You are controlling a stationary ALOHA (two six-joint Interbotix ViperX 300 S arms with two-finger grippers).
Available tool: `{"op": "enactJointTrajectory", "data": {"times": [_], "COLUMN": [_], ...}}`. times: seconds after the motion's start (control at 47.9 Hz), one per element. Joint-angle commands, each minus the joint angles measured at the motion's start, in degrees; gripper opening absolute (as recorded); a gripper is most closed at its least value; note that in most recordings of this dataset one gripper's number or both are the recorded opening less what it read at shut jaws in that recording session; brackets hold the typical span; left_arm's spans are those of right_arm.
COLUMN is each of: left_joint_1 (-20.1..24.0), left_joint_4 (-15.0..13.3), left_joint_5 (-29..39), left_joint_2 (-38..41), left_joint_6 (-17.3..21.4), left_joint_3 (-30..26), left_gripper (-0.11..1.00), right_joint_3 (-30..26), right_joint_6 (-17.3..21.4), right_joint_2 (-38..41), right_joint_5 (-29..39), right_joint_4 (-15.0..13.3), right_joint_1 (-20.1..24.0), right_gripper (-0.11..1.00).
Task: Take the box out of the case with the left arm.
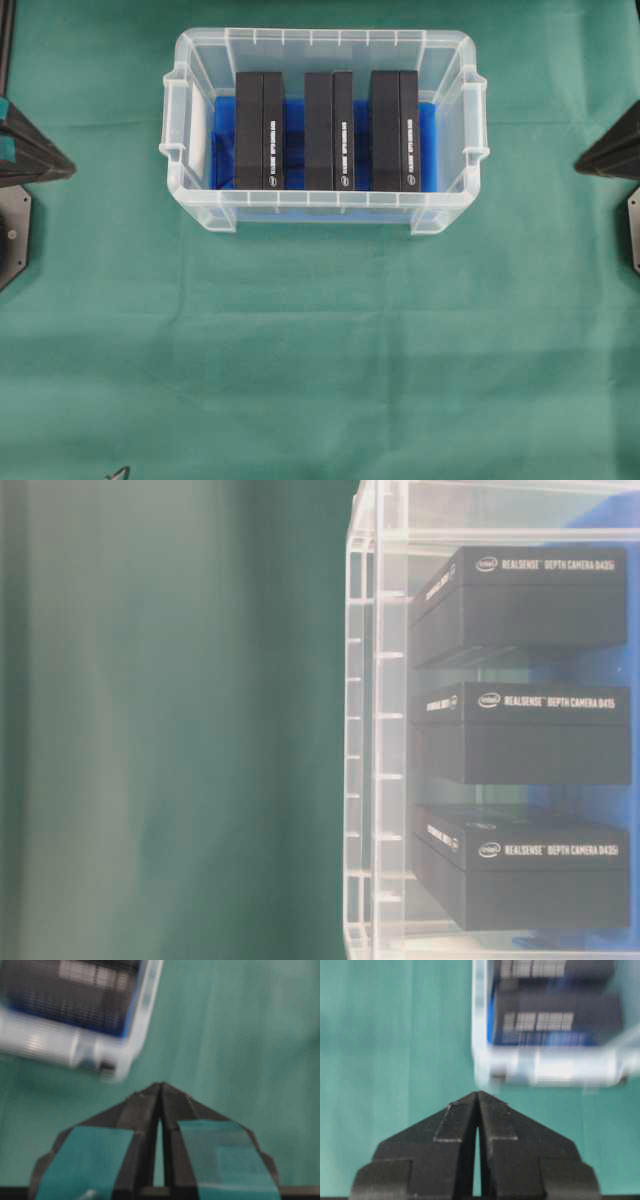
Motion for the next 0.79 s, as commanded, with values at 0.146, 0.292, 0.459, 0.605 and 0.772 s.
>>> {"op": "enactJointTrajectory", "data": {"times": [0.146, 0.292, 0.459, 0.605, 0.772], "left_joint_1": [-0.3, -0.3, -0.3, -0.3, 0.4], "left_joint_4": [0.0, -0.1, 0.0, -0.2, -0.2], "left_joint_5": [14.2, 16.3, 16.6, 16.9, 20.0], "left_joint_2": [4.9, 6.3, 6.2, 6.4, 7.6], "left_joint_6": [0.3, 0.4, 0.3, -1.3, -17.2], "left_joint_3": [-5.1, -5.4, -5.5, -5.5, -6.1], "left_gripper": [0.02, 0.02, 0.02, 0.02, 0.02], "right_joint_3": [-4.4, -4.4, -4.4, -4.4, -4.4], "right_joint_6": [0.2, 0.2, 0.2, 0.2, 0.2], "right_joint_2": [4.0, 4.4, 4.4, 4.4, 4.4], "right_joint_5": [16.7, 18.6, 18.7, 18.8, 18.9], "right_joint_4": [-0.4, -0.4, -0.5, -0.6, -1.2], "right_joint_1": [-0.2, -0.2, -0.2, -0.2, -0.2], "right_gripper": [0.01, 0.01, 0.01, 0.01, 0.01]}}
